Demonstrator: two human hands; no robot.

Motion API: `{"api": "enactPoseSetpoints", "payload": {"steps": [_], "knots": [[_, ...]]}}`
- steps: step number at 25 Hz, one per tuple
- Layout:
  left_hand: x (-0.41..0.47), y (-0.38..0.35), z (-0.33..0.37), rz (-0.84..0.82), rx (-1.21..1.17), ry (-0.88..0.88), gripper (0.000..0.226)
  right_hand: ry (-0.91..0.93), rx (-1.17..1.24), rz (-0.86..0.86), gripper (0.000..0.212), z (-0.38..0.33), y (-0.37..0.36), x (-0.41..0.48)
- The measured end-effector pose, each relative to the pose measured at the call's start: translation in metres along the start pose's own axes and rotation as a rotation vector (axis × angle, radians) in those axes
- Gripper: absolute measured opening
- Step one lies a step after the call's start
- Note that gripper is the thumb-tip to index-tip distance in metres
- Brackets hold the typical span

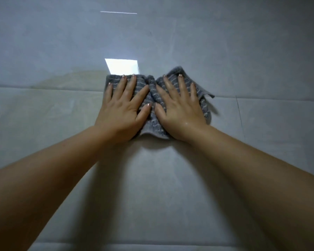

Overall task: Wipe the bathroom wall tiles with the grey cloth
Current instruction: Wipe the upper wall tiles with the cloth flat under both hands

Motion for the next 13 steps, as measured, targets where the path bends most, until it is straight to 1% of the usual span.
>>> {"api": "enactPoseSetpoints", "payload": {"steps": [3, 6, 9, 13], "knots": [[-0.039, -0.002, 0.01, -0.011, 0.011, -0.028, 0.069, 0.012, 0.005, -0.013, 0.067, 0.001, -0.004, -0.046], [-0.041, 0.001, 0.031, -0.012, 0.005, -0.027, 0.069, -0.072, -0.011, -0.005, 0.073, 0.015, -0.001, -0.062], [-0.025, 0.003, 0.041, -0.026, 0.005, -0.051, 0.07, -0.156, -0.029, 0.017, 0.071, 0.026, 0.006, -0.057], [0.019, 0.004, 0.033, -0.048, 0.001, -0.024, 0.063, -0.266, -0.013, 0.037, 0.064, 0.032, 0.011, -0.018]]}}
Point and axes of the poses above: each hand's wrist, its own x-axis towards the middle knuckle, its own y-axis out of the back of the hand, z = x × y, the point moved 4 cm from there along x, towards the middle knuckle, and after that the axes turned 11 degrees about x, right-handed, at the moved point
